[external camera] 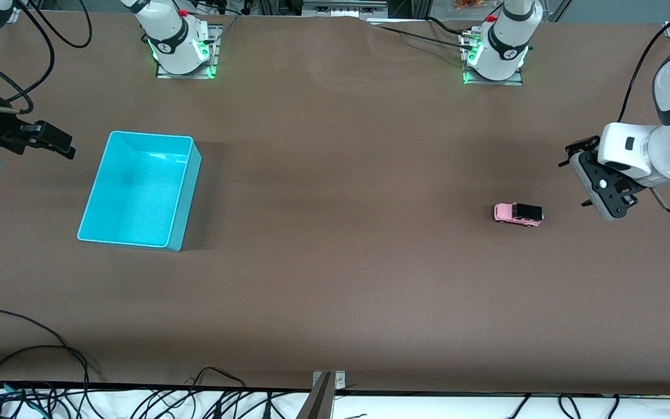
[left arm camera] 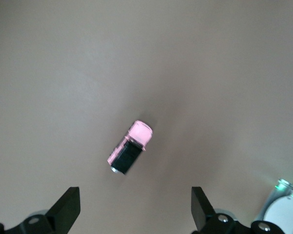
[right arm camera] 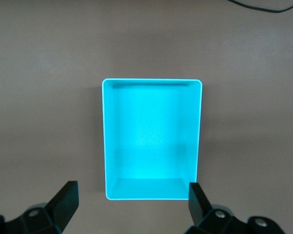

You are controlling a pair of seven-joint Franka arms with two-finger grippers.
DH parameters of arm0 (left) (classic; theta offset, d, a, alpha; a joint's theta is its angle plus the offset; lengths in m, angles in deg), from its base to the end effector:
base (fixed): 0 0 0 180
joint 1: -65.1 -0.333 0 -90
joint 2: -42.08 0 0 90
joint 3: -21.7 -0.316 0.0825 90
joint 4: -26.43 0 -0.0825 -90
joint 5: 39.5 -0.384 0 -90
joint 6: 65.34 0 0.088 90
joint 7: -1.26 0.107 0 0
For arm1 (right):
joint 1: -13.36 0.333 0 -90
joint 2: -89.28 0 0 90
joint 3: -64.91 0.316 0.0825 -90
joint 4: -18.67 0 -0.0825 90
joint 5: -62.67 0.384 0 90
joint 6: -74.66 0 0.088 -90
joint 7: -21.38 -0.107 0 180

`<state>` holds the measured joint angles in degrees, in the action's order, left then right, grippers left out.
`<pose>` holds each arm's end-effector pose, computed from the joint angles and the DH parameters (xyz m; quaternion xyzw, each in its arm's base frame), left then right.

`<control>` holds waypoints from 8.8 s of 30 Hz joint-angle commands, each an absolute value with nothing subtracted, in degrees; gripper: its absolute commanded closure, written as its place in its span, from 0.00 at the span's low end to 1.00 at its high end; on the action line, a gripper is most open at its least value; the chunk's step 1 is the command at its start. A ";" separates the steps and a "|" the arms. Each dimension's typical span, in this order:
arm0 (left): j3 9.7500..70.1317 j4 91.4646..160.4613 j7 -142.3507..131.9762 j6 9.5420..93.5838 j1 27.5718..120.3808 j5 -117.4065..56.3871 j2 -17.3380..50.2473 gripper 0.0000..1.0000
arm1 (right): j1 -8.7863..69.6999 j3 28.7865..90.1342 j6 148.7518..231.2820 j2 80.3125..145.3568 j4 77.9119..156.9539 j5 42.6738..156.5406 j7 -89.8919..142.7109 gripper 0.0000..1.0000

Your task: Wind and store pink jeep toy

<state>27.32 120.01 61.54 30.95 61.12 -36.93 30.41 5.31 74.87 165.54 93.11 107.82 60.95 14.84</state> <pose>0.6068 -0.0175 0.4857 0.8568 -0.5088 -0.0520 0.0659 0.5748 0.0127 0.5956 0.9990 -0.0400 -0.0171 0.0105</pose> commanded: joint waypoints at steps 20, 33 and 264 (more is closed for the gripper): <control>27.07 138.65 73.93 55.06 64.40 -36.07 32.32 0.00 | 5.01 75.02 165.36 93.41 106.74 61.53 15.40 0.00; 21.18 149.38 97.06 62.44 63.96 -35.46 30.92 0.01 | 5.10 75.02 165.36 93.41 106.74 61.53 15.31 0.00; 20.38 133.83 28.18 53.33 67.48 -30.71 31.44 0.00 | 5.01 74.93 165.36 93.59 106.74 61.53 15.31 0.00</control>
